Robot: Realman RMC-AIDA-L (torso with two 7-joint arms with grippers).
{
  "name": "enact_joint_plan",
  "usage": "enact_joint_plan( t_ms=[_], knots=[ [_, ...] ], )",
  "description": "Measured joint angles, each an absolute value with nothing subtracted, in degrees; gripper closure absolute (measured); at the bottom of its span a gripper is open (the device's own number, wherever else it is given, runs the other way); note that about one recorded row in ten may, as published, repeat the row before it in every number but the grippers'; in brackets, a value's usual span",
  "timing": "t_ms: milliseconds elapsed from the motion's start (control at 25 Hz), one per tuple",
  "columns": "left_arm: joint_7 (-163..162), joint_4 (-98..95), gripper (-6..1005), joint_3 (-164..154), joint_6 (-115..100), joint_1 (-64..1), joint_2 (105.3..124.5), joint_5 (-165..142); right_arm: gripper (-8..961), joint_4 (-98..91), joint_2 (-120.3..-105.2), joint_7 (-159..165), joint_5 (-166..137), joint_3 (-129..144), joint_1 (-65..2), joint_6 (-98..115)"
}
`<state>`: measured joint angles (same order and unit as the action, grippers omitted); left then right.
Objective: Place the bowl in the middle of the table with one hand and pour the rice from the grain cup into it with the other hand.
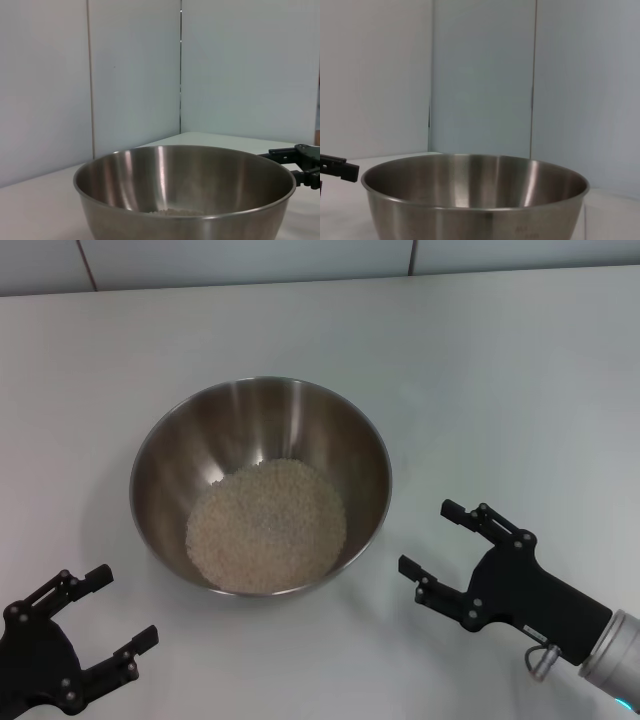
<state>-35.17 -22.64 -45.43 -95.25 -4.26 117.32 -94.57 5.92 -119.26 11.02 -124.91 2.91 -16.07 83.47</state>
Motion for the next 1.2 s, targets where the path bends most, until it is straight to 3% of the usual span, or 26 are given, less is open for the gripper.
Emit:
enact_joint_plan(
  t_ms=[1200],
  knots=[
    [-34.98, -22.41, 185, -45.43, -95.26, -4.13, 117.52, -94.57, 157, 7.14, -119.49, 11.12, -125.95, 3.09, -18.12, 81.65]
  ],
)
